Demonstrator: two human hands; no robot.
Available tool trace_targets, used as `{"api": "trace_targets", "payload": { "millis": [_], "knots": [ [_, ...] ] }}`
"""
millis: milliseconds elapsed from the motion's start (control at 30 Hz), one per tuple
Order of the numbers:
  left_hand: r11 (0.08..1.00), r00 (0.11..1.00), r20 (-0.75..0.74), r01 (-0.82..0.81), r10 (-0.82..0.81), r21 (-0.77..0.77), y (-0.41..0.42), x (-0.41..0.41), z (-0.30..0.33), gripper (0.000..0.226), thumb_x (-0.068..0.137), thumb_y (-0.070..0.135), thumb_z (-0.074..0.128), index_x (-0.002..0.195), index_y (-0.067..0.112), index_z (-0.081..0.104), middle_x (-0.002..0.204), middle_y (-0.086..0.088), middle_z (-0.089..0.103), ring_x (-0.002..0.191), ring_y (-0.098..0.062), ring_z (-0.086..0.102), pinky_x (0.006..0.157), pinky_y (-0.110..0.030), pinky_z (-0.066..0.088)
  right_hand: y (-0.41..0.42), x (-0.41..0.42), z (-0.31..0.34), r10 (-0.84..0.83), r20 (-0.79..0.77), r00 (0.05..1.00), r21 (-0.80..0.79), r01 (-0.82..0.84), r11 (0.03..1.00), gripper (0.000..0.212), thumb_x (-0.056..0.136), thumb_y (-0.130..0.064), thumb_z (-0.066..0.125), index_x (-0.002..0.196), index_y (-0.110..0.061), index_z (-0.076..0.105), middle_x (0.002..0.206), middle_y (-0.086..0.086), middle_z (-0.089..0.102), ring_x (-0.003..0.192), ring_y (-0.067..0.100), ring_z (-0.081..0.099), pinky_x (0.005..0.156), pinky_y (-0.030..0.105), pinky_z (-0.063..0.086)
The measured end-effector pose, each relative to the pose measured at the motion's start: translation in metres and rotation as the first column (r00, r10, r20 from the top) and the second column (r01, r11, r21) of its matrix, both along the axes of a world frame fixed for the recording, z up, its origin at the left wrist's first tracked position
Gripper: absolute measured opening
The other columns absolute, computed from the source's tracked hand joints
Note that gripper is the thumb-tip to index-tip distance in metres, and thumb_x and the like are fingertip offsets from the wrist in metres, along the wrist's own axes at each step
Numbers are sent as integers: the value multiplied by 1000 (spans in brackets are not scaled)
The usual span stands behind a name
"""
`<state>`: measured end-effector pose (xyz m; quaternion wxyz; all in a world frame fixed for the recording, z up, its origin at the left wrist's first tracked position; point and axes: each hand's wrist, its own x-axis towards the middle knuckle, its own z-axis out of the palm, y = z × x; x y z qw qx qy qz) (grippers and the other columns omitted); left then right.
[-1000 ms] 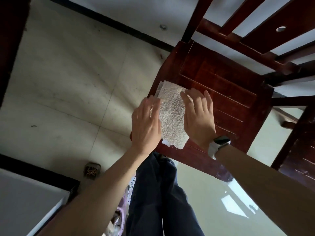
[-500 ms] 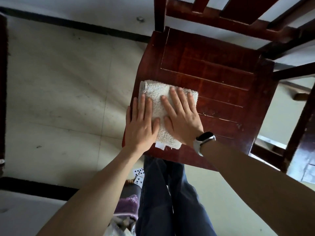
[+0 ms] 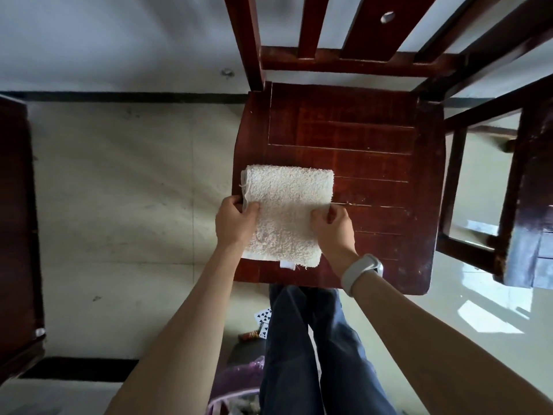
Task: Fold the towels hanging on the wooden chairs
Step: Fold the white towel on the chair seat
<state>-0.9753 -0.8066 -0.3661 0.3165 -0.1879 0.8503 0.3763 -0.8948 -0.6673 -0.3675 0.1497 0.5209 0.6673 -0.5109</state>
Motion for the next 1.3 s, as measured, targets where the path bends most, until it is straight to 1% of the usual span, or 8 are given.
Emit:
{"api": "trace_targets", "payload": {
  "millis": [167,400,533,667,767,1000,1200,1300],
  "knots": [
    [989,998,56,-11,2,146,-1,-6,10,18,88,21,54,70,18,55,53,10,42,40,1,37,37,-10,29,4,0,6,-72,-53,996,-97,66,993,2,89,-17,49,90,-15,48,73,-6,46,57,6,41,35,7,33],
    [969,976,155,118,-154,218,12,17,55,19,90,33,50,106,21,50,81,6,52,68,-5,49,57,-16,41,26,40,51,-114,-190,975,-101,96,990,6,92,-16,47,94,-21,44,79,-2,48,62,6,42,44,5,35],
    [944,957,-82,287,-277,166,45,45,96,18,92,31,48,106,20,53,91,11,59,79,-2,55,64,-14,41,52,77,92,-176,-232,957,-92,158,983,26,93,-19,47,117,-11,45,96,2,56,77,7,52,59,7,44],
    [887,879,-253,444,-404,127,101,87,148,34,96,20,44,127,8,51,116,-2,60,102,-6,53,78,-2,33,84,128,142,-242,-302,922,-56,236,970,31,94,-22,46,122,-10,45,105,10,59,92,20,57,78,34,48],
    [815,797,-337,566,-501,126,150,122,183,38,95,12,44,131,3,46,128,-14,55,115,-13,50,80,8,25,116,176,176,-323,-367,872,1,348,938,30,95,-20,45,124,-12,45,97,6,61,82,15,59,70,28,49],
    [576,586,-363,804,-725,148,282,243,242,39,92,16,48,130,8,48,127,-11,58,116,-19,52,81,0,26,197,330,240,-547,-446,708,59,633,772,22,95,-14,43,115,-24,44,92,-8,60,76,-2,60,65,10,50],
    [359,421,-394,906,-817,223,393,399,289,34,91,14,50,125,7,54,108,-1,62,99,-12,55,70,1,30,265,495,296,-670,-425,609,150,777,611,31,96,-17,43,126,-14,45,109,5,61,98,25,60,89,45,48],
    [207,303,-406,942,-862,264,439,472,310,34,90,12,51,125,9,54,98,8,58,91,-6,53,66,5,31,285,570,312,-743,-424,519,200,853,482,33,95,-14,42,128,-10,45,111,6,61,94,20,61,86,34,48]
  ]
}}
